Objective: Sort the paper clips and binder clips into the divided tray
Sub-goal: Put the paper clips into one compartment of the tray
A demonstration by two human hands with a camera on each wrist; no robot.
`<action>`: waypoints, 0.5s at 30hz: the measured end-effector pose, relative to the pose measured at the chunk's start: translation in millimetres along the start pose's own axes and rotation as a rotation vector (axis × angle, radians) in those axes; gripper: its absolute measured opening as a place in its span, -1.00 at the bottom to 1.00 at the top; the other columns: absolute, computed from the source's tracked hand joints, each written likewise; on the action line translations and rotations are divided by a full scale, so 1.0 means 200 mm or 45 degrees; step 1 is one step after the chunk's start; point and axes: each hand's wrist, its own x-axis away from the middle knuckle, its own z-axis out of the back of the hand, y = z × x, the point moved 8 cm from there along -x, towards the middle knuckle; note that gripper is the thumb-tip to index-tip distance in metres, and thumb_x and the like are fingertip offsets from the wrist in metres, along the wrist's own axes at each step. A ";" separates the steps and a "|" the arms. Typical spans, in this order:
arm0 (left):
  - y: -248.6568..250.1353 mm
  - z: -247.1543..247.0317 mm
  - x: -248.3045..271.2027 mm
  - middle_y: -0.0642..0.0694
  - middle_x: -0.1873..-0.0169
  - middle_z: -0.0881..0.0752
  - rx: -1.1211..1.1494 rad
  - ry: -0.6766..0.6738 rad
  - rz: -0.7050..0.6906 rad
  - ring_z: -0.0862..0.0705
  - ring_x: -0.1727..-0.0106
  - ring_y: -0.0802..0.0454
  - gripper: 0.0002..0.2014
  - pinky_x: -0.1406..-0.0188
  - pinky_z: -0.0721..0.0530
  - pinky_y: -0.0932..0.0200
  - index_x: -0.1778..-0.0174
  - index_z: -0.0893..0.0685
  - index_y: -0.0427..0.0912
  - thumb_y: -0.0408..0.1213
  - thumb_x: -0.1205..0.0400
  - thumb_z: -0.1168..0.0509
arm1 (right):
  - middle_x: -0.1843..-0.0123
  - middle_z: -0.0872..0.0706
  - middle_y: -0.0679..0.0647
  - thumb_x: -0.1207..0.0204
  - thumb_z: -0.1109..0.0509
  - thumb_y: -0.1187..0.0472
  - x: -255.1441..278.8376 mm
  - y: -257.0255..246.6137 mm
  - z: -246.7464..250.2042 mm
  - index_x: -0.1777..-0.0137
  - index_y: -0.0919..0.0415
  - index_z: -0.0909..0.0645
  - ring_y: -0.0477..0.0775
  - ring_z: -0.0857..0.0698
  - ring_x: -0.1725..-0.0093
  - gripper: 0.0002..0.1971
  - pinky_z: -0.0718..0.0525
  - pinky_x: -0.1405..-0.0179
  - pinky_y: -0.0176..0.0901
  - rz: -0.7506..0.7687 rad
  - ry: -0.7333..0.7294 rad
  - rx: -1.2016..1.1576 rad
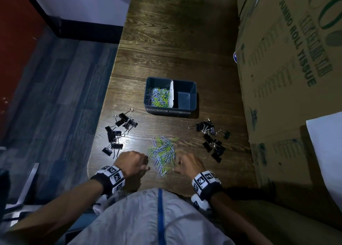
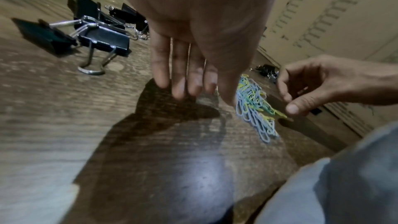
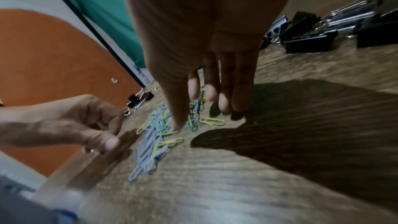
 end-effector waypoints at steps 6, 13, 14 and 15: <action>0.08 -0.15 -0.06 -0.09 0.15 -0.75 -0.156 -0.226 -0.088 -0.72 0.12 -0.13 -0.60 0.24 -0.52 0.12 0.13 -0.60 -0.01 0.28 -0.51 -0.30 | 0.01 -0.74 0.26 -0.39 -0.49 -0.35 0.01 -0.13 -0.17 0.05 0.24 -0.70 0.26 -0.73 -0.02 -0.41 -0.63 -0.02 0.02 -0.002 -0.274 0.360; 0.14 -0.03 -0.13 -0.07 0.10 -0.71 0.057 0.082 -0.093 -0.71 0.14 -0.10 -0.71 0.17 -0.64 0.10 0.10 -0.57 -0.05 0.12 -0.64 -0.24 | 0.01 -0.73 0.21 -0.58 -0.40 -0.14 -0.11 -0.14 -0.11 -0.02 0.16 -0.59 0.30 -0.76 0.02 -0.65 -0.74 0.07 0.12 0.014 0.026 0.166; 0.13 -0.01 -0.13 -0.06 0.06 -0.68 0.072 0.127 -0.083 -0.70 0.12 -0.10 -0.69 0.21 -0.60 0.12 0.03 -0.57 -0.06 0.14 -0.64 -0.23 | -0.11 -0.71 0.21 -0.56 -0.44 -0.13 -0.11 -0.12 -0.08 -0.08 0.13 -0.56 0.30 -0.75 -0.06 -0.66 -0.74 0.01 0.16 0.011 0.081 0.112; 0.12 0.00 -0.13 -0.06 0.01 -0.65 0.063 0.176 -0.063 -0.70 0.10 -0.08 -0.65 0.25 -0.56 0.14 -0.05 -0.56 -0.07 0.16 -0.63 -0.23 | -0.29 -0.65 0.20 -0.52 -0.48 -0.12 -0.10 -0.09 -0.05 -0.21 0.10 -0.54 0.30 -0.70 -0.19 -0.60 -0.72 -0.10 0.20 -0.009 0.111 0.065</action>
